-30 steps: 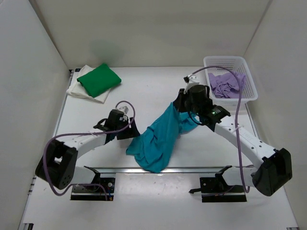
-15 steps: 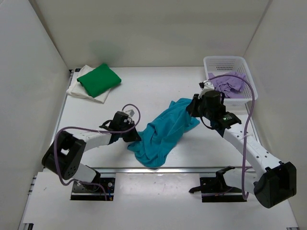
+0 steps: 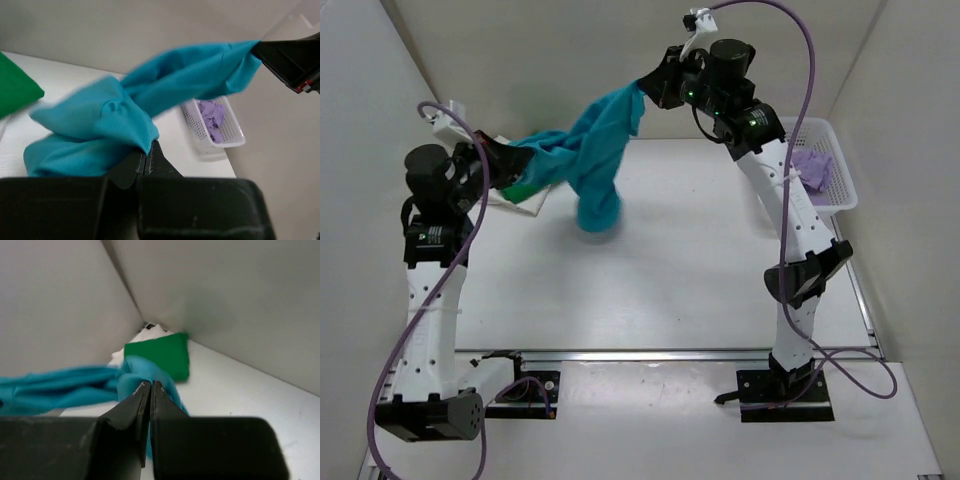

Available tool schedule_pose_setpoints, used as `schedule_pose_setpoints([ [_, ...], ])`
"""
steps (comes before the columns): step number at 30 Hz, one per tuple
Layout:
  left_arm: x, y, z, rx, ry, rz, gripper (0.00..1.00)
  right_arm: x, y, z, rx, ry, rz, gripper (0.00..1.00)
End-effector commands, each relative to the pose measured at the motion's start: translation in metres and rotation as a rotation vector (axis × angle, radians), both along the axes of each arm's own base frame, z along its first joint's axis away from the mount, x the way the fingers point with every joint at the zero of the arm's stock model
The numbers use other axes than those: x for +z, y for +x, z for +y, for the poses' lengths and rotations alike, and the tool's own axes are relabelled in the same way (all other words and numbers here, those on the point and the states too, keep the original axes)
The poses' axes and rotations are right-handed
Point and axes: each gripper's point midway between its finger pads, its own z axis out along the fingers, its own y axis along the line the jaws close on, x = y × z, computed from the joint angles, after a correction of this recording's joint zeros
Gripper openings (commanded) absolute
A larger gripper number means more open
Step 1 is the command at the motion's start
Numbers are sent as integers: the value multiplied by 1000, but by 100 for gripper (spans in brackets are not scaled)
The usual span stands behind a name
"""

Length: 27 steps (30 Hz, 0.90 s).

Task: Fold and stack the t-shirts
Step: Flatten out the tshirt

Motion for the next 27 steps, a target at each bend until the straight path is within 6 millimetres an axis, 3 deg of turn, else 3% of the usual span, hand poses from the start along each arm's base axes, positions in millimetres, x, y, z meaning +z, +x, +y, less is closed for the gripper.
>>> schedule_pose_setpoints([
  [1,-4,-14,-4,-68,-28,83,0,75,-35,-23,120,120,-103,0],
  [2,-2,-13,-6,-70,-28,85,1,55,-38,-31,117,114,-42,0],
  [4,-9,-12,-7,-69,-23,103,1,37,-37,-50,-2,13,-51,0],
  [6,-10,-13,-4,-49,-31,103,3,23,-54,-56,-45,-59,-47,0],
  [7,-14,-13,-4,-49,-40,115,3,16,-53,-57,-63,-77,-40,0],
  [9,-22,-10,-5,-52,-61,137,6,-2,-66,-77,-108,-96,-13,0],
  [10,-25,-9,-5,-48,-64,140,9,2,-69,-94,-137,-70,-16,0],
  [11,-31,-8,-4,-39,-65,157,12,-25,-69,-99,-118,-75,41,0],
  [12,-44,-10,-5,-40,-61,187,16,-49,-69,-120,-154,-69,101,0],
  [13,-44,-12,-6,-43,-62,180,18,-51,-71,-140,-176,-44,107,2],
  [14,-59,-14,-13,-65,-61,207,20,-93,-68,-154,-218,-72,187,6],
  [15,-68,-23,-26,-98,-51,209,35,-143,-70,-187,-317,-108,285,16],
  [16,-75,-26,-28,-107,-53,218,40,-157,-70,-197,-343,-113,309,23],
  [18,-112,-38,-35,-142,-52,287,65,-194,-76,-224,-389,-92,402,33],
  [19,-113,-49,-42,-170,-55,284,69,-212,-84,-238,-422,-85,439,36],
  [20,-136,-55,-44,-172,-39,323,76,-208,-89,-242,-432,-69,408,41],
  [21,-151,-66,-52,-201,-22,343,78,-223,-95,-251,-457,-63,431,42],
  [23,-175,-76,-51,-167,39,388,78,-220,-107,-254,-464,-53,413,41],
  [24,-180,-76,-49,-157,59,384,76,-228,-112,-249,-445,-72,427,41],
  [25,-185,-73,-44,-141,64,384,73,-230,-119,-239,-425,-88,418,34],
  [26,-188,-68,-43,-138,66,387,70,-242,-131,-218,-359,-112,432,29],
  [27,-186,-63,-39,-119,86,372,66,-243,-141,-196,-303,-125,418,16],
])
